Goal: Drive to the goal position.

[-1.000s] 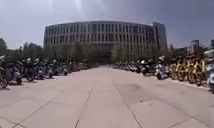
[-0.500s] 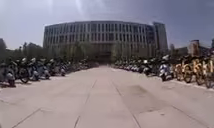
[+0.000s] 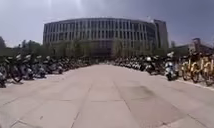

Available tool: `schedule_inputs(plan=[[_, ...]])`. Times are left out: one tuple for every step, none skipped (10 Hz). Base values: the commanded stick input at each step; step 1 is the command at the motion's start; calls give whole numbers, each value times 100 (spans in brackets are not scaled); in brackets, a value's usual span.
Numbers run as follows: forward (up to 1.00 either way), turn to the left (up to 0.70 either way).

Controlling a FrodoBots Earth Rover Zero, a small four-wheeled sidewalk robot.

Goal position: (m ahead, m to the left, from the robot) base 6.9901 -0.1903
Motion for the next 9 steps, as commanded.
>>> schedule_inputs(plan=[[70,0],[70,0],[70,0],[70,0],[70,0],[70,0],[70,0],[70,0],[70,0]])
